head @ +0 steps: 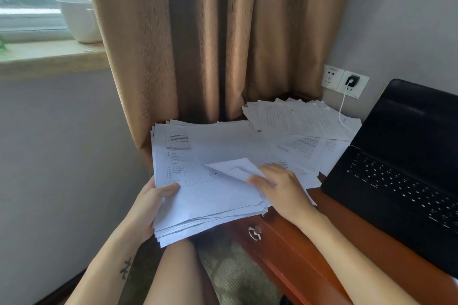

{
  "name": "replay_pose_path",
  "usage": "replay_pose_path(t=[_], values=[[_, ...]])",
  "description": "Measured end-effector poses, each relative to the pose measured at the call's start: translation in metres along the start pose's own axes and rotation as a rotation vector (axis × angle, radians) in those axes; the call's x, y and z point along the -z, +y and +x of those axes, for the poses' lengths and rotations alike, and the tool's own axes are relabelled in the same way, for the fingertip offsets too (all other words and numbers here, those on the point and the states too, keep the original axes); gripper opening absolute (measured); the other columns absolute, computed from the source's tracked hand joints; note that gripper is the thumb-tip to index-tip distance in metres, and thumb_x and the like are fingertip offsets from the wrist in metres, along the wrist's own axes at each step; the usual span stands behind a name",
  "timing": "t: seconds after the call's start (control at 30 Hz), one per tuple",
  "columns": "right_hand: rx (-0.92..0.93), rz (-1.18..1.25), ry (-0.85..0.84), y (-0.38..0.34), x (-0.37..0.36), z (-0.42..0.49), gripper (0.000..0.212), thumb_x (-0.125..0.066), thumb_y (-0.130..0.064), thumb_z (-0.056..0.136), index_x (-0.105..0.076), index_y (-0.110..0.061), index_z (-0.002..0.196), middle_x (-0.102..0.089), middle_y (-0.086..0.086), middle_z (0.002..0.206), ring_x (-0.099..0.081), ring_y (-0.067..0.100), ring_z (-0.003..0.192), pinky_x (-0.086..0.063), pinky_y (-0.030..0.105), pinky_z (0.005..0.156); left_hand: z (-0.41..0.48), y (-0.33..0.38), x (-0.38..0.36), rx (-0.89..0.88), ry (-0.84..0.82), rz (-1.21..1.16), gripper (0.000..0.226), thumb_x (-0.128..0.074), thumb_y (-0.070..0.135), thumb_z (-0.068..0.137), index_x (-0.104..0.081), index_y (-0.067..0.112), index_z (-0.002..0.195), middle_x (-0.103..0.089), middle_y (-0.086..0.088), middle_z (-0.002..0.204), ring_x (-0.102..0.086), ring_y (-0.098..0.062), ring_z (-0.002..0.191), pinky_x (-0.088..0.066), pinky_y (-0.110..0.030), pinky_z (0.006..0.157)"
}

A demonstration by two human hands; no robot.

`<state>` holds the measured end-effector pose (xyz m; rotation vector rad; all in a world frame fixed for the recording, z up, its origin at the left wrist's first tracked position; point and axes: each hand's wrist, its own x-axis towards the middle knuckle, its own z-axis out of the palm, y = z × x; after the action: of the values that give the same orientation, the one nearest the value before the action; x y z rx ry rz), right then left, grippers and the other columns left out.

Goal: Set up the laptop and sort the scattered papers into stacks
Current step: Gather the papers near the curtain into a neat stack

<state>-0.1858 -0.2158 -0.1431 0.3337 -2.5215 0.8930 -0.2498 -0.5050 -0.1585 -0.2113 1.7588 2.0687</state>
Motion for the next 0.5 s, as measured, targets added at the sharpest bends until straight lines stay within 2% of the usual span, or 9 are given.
replay_pose_path(t=[0.07, 0.13, 0.23, 0.3, 0.37, 0.43, 0.5], values=[[-0.048, -0.017, -0.162, -0.002, -0.001, -0.005, 0.042, -0.042, -0.067, 0.096, -0.065, -0.032, 0.093, -0.054, -0.029, 0.088, -0.051, -0.002, 0.090, -0.037, 0.021, 0.082, 0.000, 0.000, 0.001, 0.003, 0.000, -0.003, 0.035, -0.061, 0.003, 0.100, -0.060, 0.025, 0.127, -0.077, -0.008, 0.116, -0.074, -0.039, 0.105, -0.055, -0.062, 0.098], [-0.082, -0.015, -0.238, 0.000, 0.003, -0.013, 0.064, -0.025, -0.076, 0.094, -0.069, -0.034, 0.113, -0.059, -0.029, 0.107, -0.049, -0.001, 0.113, -0.031, 0.020, 0.099, -0.001, 0.000, 0.001, -0.001, -0.007, 0.002, 0.035, -0.061, 0.003, 0.100, -0.060, 0.025, 0.127, -0.077, -0.008, 0.116, -0.074, -0.038, 0.106, -0.055, -0.062, 0.099], [-0.145, -0.048, -0.126, 0.004, 0.013, -0.019, 0.074, -0.008, -0.074, 0.096, -0.067, -0.038, 0.124, -0.058, -0.027, 0.126, -0.043, 0.001, 0.128, -0.023, 0.023, 0.110, -0.002, 0.000, 0.000, -0.008, -0.017, -0.006, 0.035, -0.060, 0.003, 0.100, -0.061, 0.022, 0.130, -0.078, -0.008, 0.116, -0.074, -0.038, 0.107, -0.054, -0.062, 0.099], [-0.290, -0.187, -0.085, 0.013, 0.020, -0.019, 0.068, -0.013, -0.072, 0.097, -0.053, -0.036, 0.140, -0.046, -0.022, 0.143, -0.032, 0.009, 0.141, -0.021, 0.032, 0.117, -0.004, 0.000, -0.001, -0.010, -0.018, 0.001, 0.034, -0.060, 0.004, 0.101, -0.060, 0.023, 0.129, -0.078, -0.008, 0.116, -0.074, -0.038, 0.106, -0.055, -0.062, 0.098], [-0.425, -0.310, -0.211, 0.020, 0.023, -0.021, 0.073, -0.020, -0.073, 0.096, -0.032, -0.033, 0.155, -0.029, -0.014, 0.159, -0.013, 0.012, 0.150, -0.010, 0.036, 0.123, -0.006, 0.001, -0.003, -0.019, -0.016, 0.014, 0.034, -0.061, 0.005, 0.100, -0.060, 0.024, 0.129, -0.078, -0.007, 0.116, -0.075, -0.037, 0.105, -0.056, -0.061, 0.097], [-0.417, -0.359, -0.326, 0.018, 0.019, -0.023, 0.073, -0.024, -0.072, 0.096, -0.023, -0.033, 0.158, -0.021, -0.010, 0.165, -0.009, 0.011, 0.152, -0.004, 0.036, 0.124, -0.007, 0.002, -0.005, -0.029, -0.011, 0.015, 0.032, -0.061, 0.008, 0.101, -0.061, 0.025, 0.128, -0.078, -0.007, 0.115, -0.075, -0.036, 0.103, -0.057, -0.059, 0.096], [-0.363, -0.351, -0.365, 0.011, 0.009, -0.022, 0.069, -0.028, -0.070, 0.097, -0.022, -0.038, 0.158, -0.018, -0.010, 0.166, -0.007, 0.012, 0.153, -0.003, 0.037, 0.125, -0.008, 0.003, -0.006, -0.042, -0.002, -0.001, 0.029, -0.061, 0.016, 0.103, -0.061, 0.026, 0.130, -0.078, -0.006, 0.116, -0.076, -0.034, 0.102, -0.057, -0.055, 0.096]])
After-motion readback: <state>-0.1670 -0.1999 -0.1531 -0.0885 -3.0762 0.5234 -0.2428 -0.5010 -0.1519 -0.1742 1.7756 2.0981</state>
